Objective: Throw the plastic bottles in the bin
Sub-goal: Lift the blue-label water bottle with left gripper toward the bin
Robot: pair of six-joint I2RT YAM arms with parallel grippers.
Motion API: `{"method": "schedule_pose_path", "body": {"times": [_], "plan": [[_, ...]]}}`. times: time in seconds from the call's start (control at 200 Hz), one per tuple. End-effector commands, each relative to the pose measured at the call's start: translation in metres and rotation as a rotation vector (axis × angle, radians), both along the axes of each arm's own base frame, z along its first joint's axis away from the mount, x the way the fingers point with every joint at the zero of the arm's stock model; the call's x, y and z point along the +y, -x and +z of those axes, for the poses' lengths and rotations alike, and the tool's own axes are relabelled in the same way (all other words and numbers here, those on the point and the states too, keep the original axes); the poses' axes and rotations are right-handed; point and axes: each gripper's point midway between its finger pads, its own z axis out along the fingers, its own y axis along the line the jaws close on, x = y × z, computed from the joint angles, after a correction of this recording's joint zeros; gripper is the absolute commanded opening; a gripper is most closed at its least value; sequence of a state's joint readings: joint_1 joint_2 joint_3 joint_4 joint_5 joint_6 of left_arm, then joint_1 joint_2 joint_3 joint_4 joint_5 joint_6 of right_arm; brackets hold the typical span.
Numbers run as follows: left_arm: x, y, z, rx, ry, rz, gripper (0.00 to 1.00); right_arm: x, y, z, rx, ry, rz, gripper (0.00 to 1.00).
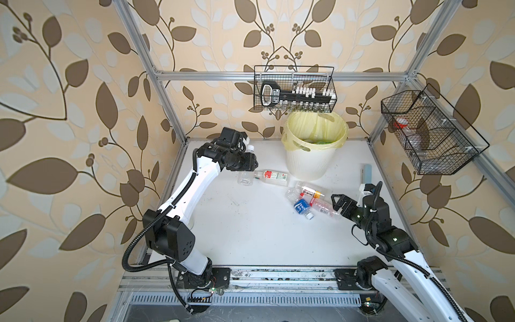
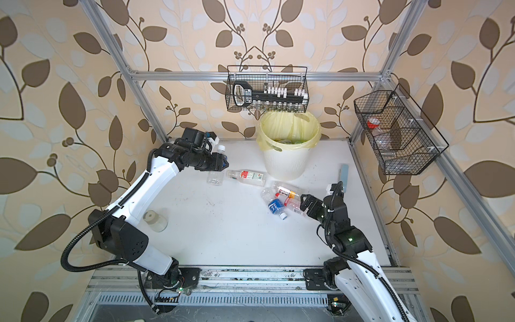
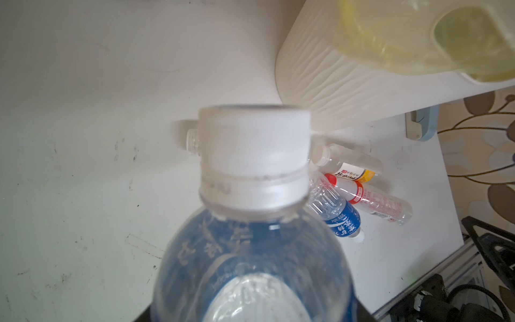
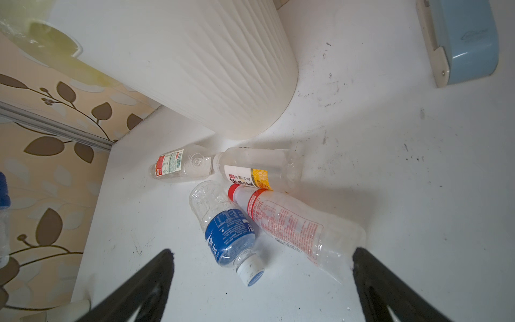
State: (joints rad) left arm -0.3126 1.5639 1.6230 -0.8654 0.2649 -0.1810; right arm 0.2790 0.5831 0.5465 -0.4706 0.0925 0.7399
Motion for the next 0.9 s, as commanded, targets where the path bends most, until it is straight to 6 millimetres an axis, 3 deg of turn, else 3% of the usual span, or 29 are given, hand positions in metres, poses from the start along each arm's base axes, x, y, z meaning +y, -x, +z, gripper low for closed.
{"method": "schedule_pose_path", "body": {"times": [0.0, 0.295, 0.65, 0.895], "plan": [[-0.006, 0.005, 0.04, -0.083, 0.063, -0.045, 0.53, 0.003, 0.001, -0.002, -0.009, -0.02, 0.003, 1.0], [-0.016, -0.006, 0.081, -0.189, 0.132, -0.067, 0.53, -0.001, 0.005, -0.004, -0.003, -0.007, -0.014, 1.0], [-0.032, -0.021, 0.148, -0.363, 0.302, -0.068, 0.55, -0.003, 0.003, -0.005, -0.005, 0.003, -0.026, 1.0], [-0.046, -0.036, 0.184, -0.437, 0.42, -0.084, 0.56, -0.004, 0.001, -0.006, -0.002, 0.012, -0.034, 1.0]]}}
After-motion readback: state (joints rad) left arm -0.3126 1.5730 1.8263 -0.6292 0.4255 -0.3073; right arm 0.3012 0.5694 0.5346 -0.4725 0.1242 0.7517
